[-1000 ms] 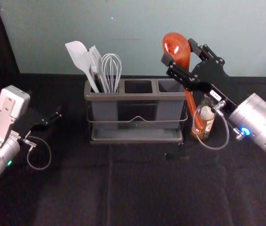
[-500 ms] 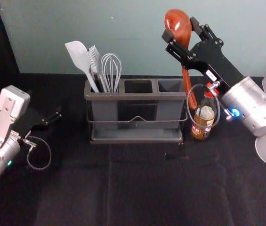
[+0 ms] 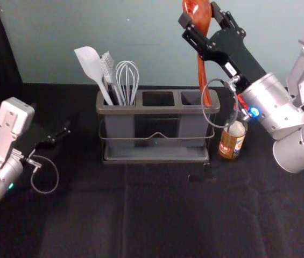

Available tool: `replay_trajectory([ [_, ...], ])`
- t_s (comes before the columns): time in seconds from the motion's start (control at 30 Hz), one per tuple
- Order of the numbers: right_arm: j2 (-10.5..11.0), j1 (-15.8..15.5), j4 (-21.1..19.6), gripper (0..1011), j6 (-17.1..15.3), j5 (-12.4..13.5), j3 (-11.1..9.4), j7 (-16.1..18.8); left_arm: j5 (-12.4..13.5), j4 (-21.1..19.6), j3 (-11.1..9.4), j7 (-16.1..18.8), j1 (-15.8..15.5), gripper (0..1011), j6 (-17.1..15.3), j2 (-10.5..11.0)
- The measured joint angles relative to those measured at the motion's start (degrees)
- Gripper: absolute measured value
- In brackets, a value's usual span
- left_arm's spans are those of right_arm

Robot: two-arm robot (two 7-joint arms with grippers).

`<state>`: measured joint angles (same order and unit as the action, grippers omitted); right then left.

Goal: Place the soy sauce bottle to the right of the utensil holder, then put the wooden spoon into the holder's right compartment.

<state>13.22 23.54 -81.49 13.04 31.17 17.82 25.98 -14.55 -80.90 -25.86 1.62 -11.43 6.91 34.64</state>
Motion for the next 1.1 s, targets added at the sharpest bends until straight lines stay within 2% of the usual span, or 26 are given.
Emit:
replay_trajectory([
  [0.3, -1.79, 1.61, 2.63, 834, 1.95, -1.35, 0.03, -0.17, 0.0, 0.0, 0.0, 0.0, 0.0, 1005, 0.0, 0.0],
  [0.7, -3.81, 2.6, 5.38, 834, 3.52, -1.41, -0.36, 0.18, 0.0, 0.0, 0.0, 0.0, 0.0, 1005, 0.0, 0.01],
  [1.1, -5.84, 3.5, 8.41, 834, 6.17, -3.03, -0.41, 0.21, 0.0, 0.0, 0.0, 0.0, 0.0, 1005, 0.0, 0.0],
])
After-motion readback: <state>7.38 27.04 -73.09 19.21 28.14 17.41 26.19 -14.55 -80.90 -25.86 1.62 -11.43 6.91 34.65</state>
